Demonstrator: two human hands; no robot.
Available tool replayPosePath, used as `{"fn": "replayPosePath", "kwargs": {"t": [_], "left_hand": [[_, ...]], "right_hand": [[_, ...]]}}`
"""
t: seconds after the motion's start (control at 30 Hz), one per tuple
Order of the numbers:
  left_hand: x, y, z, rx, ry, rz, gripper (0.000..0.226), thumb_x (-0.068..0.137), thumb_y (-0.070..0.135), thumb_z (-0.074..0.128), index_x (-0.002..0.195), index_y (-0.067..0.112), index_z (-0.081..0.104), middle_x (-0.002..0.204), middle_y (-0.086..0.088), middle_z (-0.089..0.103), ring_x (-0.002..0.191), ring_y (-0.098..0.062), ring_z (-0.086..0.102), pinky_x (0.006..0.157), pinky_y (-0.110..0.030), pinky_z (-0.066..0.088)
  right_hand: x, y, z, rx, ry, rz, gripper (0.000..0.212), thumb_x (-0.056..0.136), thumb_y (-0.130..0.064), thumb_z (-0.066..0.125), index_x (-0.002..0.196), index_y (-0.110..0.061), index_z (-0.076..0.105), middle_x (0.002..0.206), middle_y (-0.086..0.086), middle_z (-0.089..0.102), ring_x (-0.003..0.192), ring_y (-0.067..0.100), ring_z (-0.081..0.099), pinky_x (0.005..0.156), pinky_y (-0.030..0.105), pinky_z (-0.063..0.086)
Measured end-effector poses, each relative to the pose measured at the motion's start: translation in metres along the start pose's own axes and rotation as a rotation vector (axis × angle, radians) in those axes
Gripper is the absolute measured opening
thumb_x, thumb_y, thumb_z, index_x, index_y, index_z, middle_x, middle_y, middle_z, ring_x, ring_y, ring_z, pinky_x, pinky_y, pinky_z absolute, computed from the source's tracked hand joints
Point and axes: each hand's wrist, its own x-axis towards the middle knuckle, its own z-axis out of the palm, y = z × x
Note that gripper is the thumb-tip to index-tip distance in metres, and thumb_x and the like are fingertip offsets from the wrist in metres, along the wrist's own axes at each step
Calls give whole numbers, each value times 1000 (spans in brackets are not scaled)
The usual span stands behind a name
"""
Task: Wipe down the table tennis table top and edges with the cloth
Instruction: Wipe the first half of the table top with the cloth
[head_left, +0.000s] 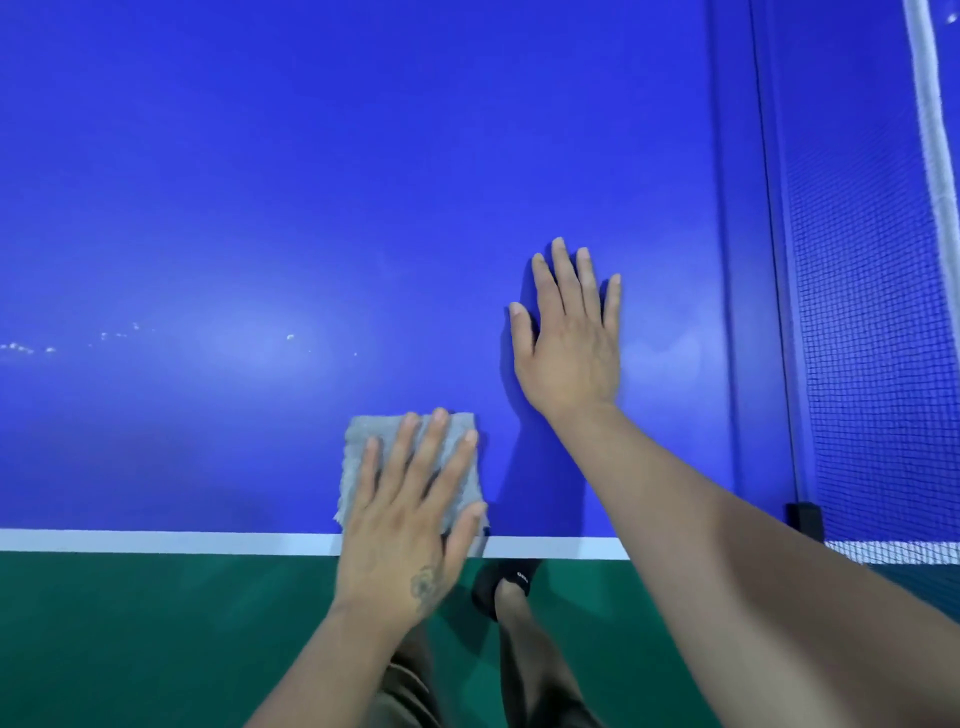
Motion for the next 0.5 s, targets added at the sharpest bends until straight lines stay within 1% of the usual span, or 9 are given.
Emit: {"fn": "replayPosePath", "kwargs": {"t": [0.07,0.13,0.23,0.37,0.5], "left_hand": [[8,-20,-5,1,32,-99,69,109,52,38,170,24,23,179,-2,12,166,-28,7,131,-61,15],[28,-38,-11,13,61,-194,70,109,51,35,171,23,17,179,-4,12,166,-28,5,132,-60,13],[73,-52,-17,12,77,-261,71,110,53,29,172,24,10,179,-6,9,166,-29,0,132,-59,9],[129,-46,-23,-2,102,-238,71,111,55,27,172,23,11,179,-8,10,166,-31,2,132,-59,7],[145,-17,-22,6,105,-136,73,111,57,26,172,21,8,179,-7,6,166,-30,0,131,-59,8]], "right_hand": [[0,0,2,-23,-12,6,62,111,-48,33,167,-21,34,179,-1,20,166,23,10,133,58,8],[1,-1,1,-26,-14,9,63,111,-48,32,168,-22,34,179,-2,20,166,23,10,133,58,8],[1,-3,-1,-37,-22,14,63,110,-48,32,168,-22,34,179,-2,19,166,23,10,133,58,8],[2,-5,-2,-59,-34,18,63,110,-48,32,168,-22,33,179,-2,18,167,22,8,133,58,8],[2,-6,-1,-48,-16,23,62,109,-46,37,167,-21,36,178,-2,21,166,22,12,132,58,11]]}}
